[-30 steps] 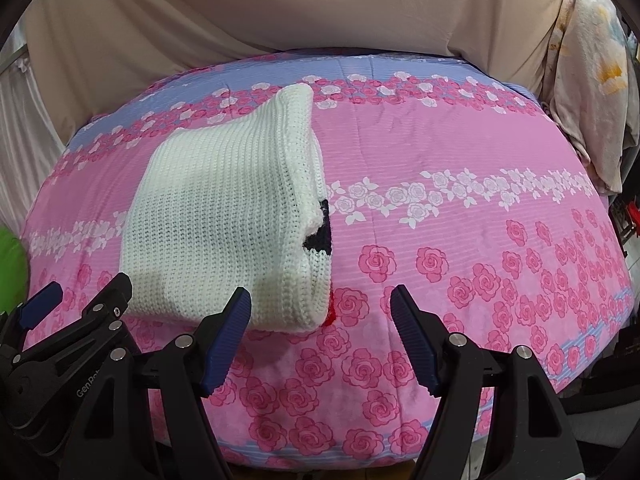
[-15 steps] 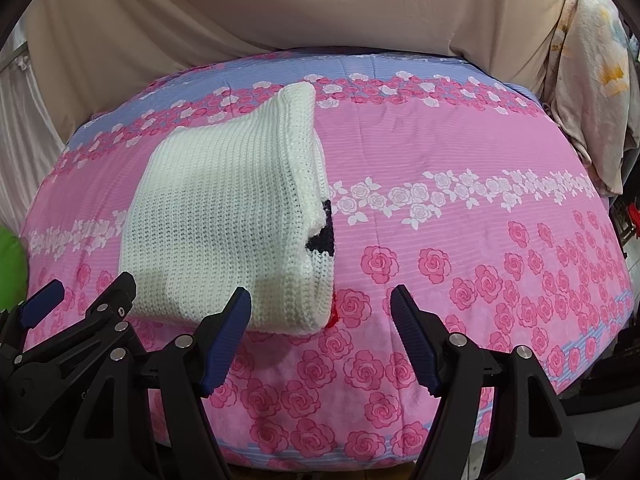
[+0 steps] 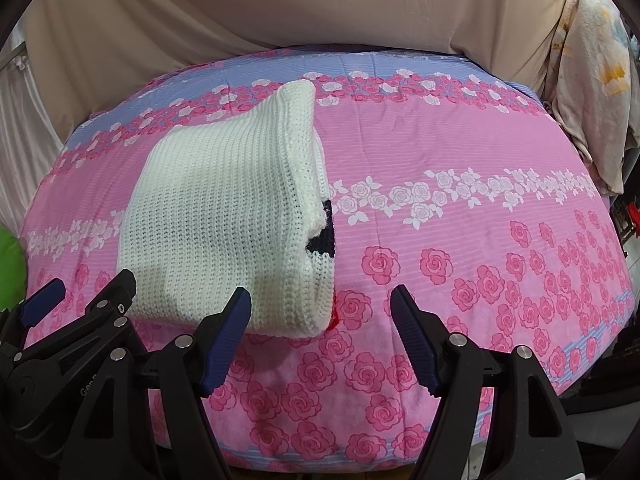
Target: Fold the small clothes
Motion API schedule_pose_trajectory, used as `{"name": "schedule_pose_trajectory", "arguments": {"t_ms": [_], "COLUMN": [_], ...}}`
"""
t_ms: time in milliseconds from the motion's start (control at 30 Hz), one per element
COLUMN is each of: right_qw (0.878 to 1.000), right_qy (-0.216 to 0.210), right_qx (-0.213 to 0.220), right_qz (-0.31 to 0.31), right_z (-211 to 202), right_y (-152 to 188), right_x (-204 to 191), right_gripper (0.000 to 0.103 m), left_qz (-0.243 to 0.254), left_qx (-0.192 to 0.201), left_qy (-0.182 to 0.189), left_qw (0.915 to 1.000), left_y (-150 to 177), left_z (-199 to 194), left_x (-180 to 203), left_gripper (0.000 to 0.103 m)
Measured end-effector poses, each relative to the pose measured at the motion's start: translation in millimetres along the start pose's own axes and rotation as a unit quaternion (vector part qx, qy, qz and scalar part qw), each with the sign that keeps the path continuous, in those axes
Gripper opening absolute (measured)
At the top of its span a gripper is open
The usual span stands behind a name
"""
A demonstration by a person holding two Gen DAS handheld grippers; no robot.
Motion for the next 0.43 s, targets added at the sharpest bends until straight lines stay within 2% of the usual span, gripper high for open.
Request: {"name": "schedule_pose_trajectory", "arguments": {"t_ms": [433], "right_qw": [1.0], "right_qy": [0.0], "right_qx": [-0.002], "right_qz": [-0.001], "right_z": [3.3], "right_y": [-0.6], "right_x": [0.1], "right_gripper": [0.07], "left_qz": [0.002], "left_qx": [-0.002], "left_qy": [-0.003], "left_qw": [1.0], "left_y": [-2.3], "left_z": [4.8], "left_x": [0.7], "left_gripper": [0.081]}}
Point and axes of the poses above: each gripper's, at about its wrist camera, not at the fingertips, and z roughly the way its jaws point, x to its right, y to its underside, the point moved 2 cm from there along z, roughly the way its jaws point, and after that the axes turned 9 degrees about x, right-handed, at the moved point
